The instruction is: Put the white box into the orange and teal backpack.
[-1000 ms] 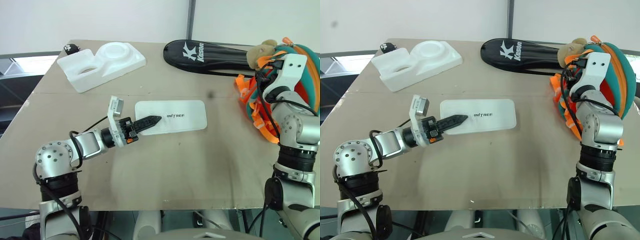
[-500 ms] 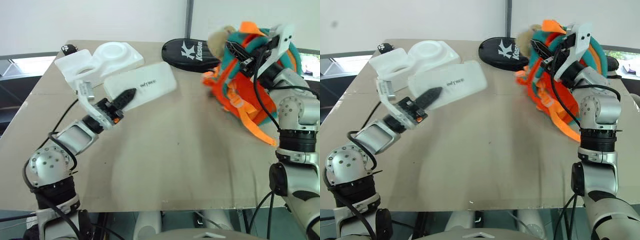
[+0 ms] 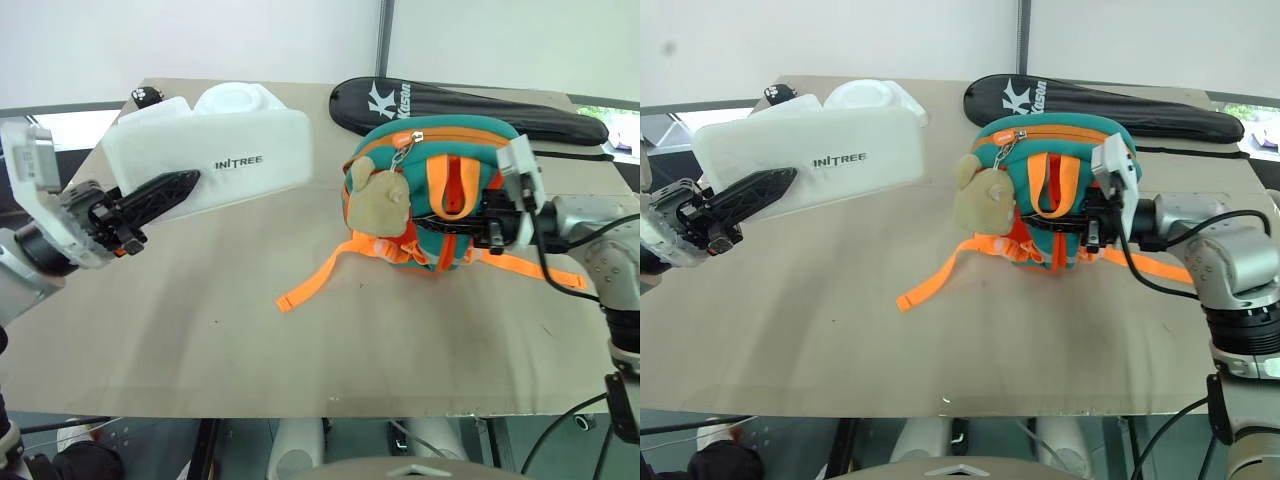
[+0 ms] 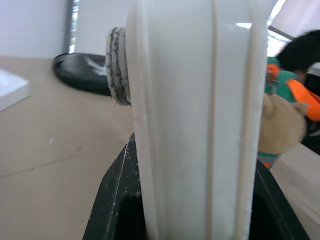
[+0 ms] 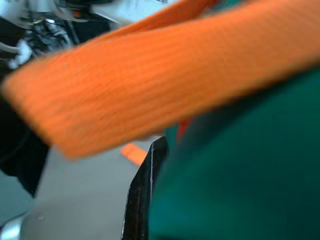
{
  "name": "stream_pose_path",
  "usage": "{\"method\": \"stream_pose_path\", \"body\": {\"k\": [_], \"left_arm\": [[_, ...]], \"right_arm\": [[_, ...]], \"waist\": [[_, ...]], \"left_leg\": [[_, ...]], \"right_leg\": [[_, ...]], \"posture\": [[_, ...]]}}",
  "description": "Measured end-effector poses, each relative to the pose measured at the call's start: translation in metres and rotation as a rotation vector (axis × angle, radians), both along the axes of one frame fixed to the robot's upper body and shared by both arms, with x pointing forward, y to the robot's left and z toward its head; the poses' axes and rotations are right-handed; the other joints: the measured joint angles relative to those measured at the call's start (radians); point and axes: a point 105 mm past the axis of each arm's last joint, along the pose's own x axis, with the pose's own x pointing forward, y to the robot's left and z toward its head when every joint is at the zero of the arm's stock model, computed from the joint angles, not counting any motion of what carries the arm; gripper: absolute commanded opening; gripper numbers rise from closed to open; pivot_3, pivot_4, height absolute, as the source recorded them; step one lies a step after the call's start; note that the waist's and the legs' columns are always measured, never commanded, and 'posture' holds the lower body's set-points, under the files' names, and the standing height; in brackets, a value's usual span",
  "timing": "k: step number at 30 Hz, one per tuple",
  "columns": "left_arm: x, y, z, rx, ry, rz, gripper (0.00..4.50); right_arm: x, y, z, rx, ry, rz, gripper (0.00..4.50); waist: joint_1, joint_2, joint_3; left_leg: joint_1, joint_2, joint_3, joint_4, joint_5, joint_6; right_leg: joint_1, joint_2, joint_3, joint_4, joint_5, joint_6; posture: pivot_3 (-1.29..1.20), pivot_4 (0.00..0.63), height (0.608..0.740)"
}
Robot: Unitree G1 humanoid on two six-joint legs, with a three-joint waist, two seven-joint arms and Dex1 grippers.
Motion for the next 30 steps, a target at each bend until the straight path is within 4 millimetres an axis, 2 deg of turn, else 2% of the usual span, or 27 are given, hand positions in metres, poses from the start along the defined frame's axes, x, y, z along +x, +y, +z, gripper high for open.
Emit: {"method": "stream_pose_path", "body": {"k": [4, 8, 14, 22, 25, 30], "left_arm": [[0.008, -0.016, -0.002, 0.083, -0.052, -0.058, 1.03], [0.019, -0.041, 0.002, 0.205, -0.164, -0.155, 1.03], [0.02, -0.053, 0.004, 0.218, -0.187, -0.264, 1.03], [0.013, -0.057, 0.003, 0.247, -0.159, -0.4, 1.03], [0.007, -0.058, 0.005, 0.281, -0.168, -0.455, 1.03], [0.004, -0.058, 0.006, 0.294, -0.134, -0.52, 1.03]], "right_arm": [[-0.005, -0.007, 0.005, -0.012, 0.011, 0.019, 0.01], [-0.009, -0.007, 0.008, 0.002, 0.042, 0.044, 0.01], [-0.003, -0.009, 0.009, -0.003, 0.025, -0.007, 0.01], [0.004, -0.006, 0.008, 0.032, 0.057, -0.057, 0.01], [0.003, -0.009, 0.013, 0.07, 0.077, -0.067, 0.01], [-0.002, -0.016, 0.014, 0.034, 0.076, -0.063, 0.01]], "waist": [[0.0, 0.0, 0.0], [0.002, 0.0, 0.0], [0.0, 0.0, 0.001], [-0.001, -0.001, 0.001], [-0.001, -0.001, 0.001], [-0.002, -0.001, 0.001]], "left_leg": [[0.0, 0.001, -0.001, 0.001, 0.0, 0.0], [-0.003, 0.0, -0.001, 0.001, 0.0, 0.0], [-0.004, 0.001, -0.001, 0.0, 0.0, 0.0], [-0.004, 0.001, -0.001, 0.001, 0.0, 0.0], [-0.004, 0.001, -0.001, 0.001, 0.0, 0.0], [-0.004, 0.001, -0.002, 0.001, 0.0, 0.0]], "right_leg": [[0.001, 0.001, 0.0, 0.0, 0.0, -0.001], [-0.001, 0.002, 0.001, 0.0, 0.002, 0.003], [-0.003, 0.003, 0.001, 0.0, 0.002, 0.004], [-0.003, 0.003, 0.001, 0.001, 0.002, 0.005], [-0.002, 0.003, 0.001, 0.001, 0.002, 0.005], [-0.002, 0.003, 0.001, 0.001, 0.002, 0.005]], "posture": [[0.0, 0.15, 0.74], [0.0, 0.15, 0.74], [0.0, 0.15, 0.74], [0.0, 0.15, 0.74], [0.0, 0.15, 0.74], [0.0, 0.15, 0.74]]}}
